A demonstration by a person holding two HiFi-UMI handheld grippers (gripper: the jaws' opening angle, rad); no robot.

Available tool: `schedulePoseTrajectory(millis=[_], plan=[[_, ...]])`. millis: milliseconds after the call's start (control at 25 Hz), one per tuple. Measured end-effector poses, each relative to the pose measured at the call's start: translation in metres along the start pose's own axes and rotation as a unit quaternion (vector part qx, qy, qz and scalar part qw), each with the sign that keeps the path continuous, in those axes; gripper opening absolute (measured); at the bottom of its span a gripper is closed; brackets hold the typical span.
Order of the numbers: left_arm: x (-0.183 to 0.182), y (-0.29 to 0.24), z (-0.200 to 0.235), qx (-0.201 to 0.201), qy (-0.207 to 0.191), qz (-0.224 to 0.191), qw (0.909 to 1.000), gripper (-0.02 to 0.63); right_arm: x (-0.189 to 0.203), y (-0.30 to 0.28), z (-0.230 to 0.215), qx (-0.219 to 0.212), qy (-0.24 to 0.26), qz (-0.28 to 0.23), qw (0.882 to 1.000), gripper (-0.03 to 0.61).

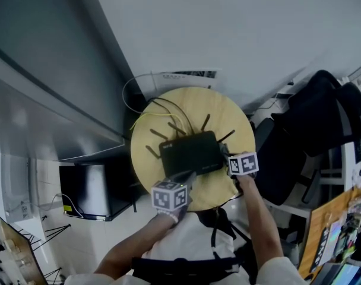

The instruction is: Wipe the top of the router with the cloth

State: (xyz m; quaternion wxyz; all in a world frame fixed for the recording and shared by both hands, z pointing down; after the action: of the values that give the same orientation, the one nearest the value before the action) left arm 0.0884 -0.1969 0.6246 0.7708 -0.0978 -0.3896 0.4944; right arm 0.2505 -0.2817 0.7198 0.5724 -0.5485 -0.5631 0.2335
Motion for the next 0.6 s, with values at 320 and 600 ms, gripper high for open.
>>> schedulePoseTrajectory(millis=[320,600], plan=[[0.007,0.009,-0.001,0.009,-0.006,0.001,0.9999,-0.002,0.028,0.010,0.003,-0.003,-0.025,0.002,1.000,0.040],[0.010,0.022,0.003,0.011,-0.012,0.004,0.9999,-0.002,0.052,0.020,0.015,0.001,-0.049,-0.007,0.999,0.040]])
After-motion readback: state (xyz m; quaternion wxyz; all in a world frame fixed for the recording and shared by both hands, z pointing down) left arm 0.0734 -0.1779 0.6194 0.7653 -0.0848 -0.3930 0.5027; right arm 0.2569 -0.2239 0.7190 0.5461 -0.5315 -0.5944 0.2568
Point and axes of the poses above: the fingertips, and each gripper's own axes: y backward along the fingers, z to its left, x out of its underside, the point moved 2 cm from there along y, backward along the fingers, and after that the axes turned 3 degrees about x, right-handed, at the moved point
